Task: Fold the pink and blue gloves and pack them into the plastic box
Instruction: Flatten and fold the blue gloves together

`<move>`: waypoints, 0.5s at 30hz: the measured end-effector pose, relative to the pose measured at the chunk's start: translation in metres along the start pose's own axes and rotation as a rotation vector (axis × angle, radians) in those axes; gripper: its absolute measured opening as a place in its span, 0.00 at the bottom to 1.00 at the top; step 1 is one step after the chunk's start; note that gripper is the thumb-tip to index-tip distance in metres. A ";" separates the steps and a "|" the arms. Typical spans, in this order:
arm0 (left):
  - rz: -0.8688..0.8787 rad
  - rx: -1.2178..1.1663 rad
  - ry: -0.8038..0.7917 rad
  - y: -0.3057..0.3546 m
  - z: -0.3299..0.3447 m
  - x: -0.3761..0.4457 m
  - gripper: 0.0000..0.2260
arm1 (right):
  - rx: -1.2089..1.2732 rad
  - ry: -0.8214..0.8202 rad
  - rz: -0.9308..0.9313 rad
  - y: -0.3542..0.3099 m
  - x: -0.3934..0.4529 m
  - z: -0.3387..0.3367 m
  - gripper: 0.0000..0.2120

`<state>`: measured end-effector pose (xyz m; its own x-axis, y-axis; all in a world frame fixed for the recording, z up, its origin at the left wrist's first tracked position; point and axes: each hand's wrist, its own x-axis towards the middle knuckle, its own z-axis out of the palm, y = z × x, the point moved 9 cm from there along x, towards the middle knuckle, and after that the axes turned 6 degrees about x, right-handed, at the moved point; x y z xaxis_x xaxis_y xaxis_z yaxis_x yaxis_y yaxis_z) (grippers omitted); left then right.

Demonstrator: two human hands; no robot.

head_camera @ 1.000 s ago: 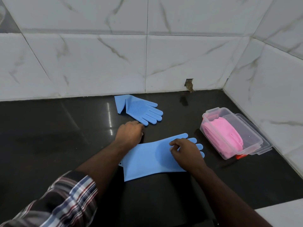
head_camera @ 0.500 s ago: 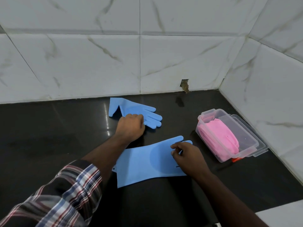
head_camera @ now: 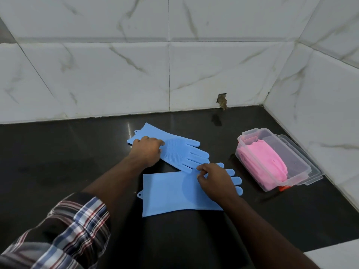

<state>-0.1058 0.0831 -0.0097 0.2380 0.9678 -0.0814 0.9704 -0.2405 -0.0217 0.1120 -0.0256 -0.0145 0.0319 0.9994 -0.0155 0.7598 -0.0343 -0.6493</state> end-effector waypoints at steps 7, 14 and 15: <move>0.136 0.057 -0.091 0.057 0.016 0.038 0.21 | -0.015 -0.013 0.020 0.011 -0.013 0.005 0.12; 0.198 0.125 -0.185 0.087 0.029 0.065 0.26 | 0.025 -0.024 0.040 0.028 -0.021 -0.012 0.12; 0.178 0.116 -0.187 0.087 0.029 0.067 0.26 | 0.041 -0.022 0.053 0.032 -0.023 -0.015 0.12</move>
<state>-0.0069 0.1253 -0.0458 0.3825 0.8815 -0.2767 0.9002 -0.4231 -0.1036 0.1456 -0.0498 -0.0232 0.0562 0.9962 -0.0672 0.7300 -0.0869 -0.6779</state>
